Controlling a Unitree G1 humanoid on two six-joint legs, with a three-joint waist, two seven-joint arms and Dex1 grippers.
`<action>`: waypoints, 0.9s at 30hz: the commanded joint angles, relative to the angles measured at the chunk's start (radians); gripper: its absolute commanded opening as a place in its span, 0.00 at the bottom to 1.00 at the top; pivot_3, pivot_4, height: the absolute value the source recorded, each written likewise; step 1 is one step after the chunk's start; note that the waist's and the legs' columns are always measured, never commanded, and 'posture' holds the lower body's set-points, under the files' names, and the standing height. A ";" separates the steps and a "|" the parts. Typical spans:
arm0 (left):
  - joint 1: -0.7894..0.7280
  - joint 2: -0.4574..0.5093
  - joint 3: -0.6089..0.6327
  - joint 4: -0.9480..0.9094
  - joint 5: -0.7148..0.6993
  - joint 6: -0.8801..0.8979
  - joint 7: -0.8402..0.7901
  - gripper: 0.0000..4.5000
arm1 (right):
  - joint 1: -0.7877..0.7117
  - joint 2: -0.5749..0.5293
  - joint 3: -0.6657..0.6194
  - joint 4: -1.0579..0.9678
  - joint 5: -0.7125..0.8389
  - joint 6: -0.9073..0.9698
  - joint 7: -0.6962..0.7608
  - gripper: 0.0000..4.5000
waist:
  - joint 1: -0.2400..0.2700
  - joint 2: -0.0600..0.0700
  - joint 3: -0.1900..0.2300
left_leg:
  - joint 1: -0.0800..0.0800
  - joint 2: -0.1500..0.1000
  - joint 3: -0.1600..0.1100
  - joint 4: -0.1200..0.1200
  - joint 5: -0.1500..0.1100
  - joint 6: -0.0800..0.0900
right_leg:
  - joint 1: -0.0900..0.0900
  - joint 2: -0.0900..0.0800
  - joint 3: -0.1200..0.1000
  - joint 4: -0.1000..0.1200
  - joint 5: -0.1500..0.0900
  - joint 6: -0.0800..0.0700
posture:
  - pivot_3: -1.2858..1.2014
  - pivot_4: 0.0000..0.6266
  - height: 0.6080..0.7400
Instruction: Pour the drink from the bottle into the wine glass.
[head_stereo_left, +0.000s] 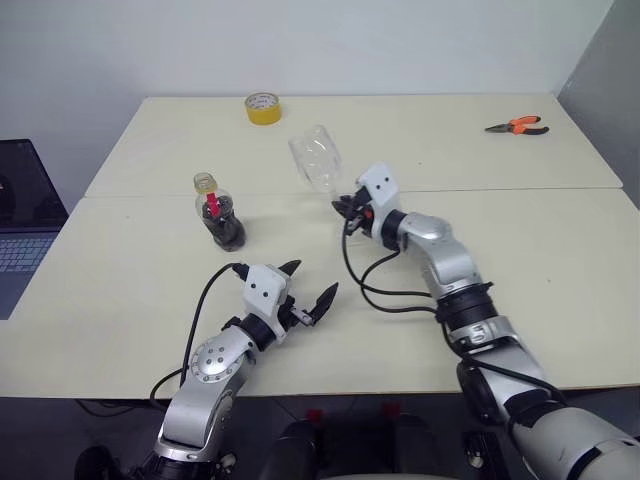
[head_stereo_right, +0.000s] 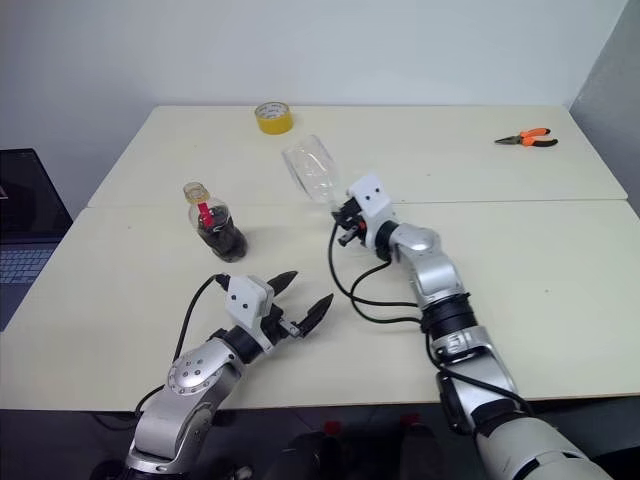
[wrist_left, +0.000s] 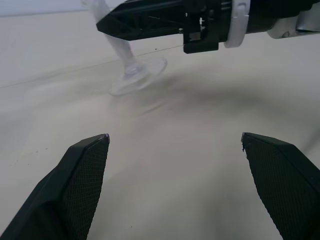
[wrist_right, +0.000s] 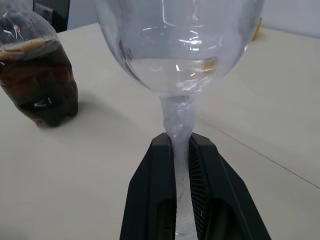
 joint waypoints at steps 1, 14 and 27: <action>-0.004 0.000 0.005 -0.020 -0.002 -0.007 -0.004 1.00 | -0.023 0.021 -0.027 -0.032 0.032 -0.002 -0.049 0.03 | 0.000 0.000 0.000 | 0.000 0.000 0.000 0.000 0.000 0.000 | 0.000 0.000 0.000 0.000 0.000 0.000 | 0.52 0.24 1.00; -0.004 -0.002 0.008 -0.005 0.000 -0.016 -0.010 1.00 | 0.125 -0.070 0.057 -0.110 -0.015 0.148 -0.033 0.03 | -0.006 0.001 -0.003 | 0.002 0.000 -0.001 -0.001 0.000 0.000 | 0.001 0.000 0.000 0.000 0.000 0.000 | 0.52 0.24 1.00; -0.033 0.000 0.007 0.026 -0.001 -0.024 -0.025 1.00 | 0.234 -0.127 0.106 -0.287 0.008 0.240 0.010 0.03 | 0.010 0.004 -0.008 | 0.002 -0.001 0.000 0.000 0.000 0.000 | 0.001 0.000 0.000 -0.001 0.000 0.000 | 0.52 0.24 1.00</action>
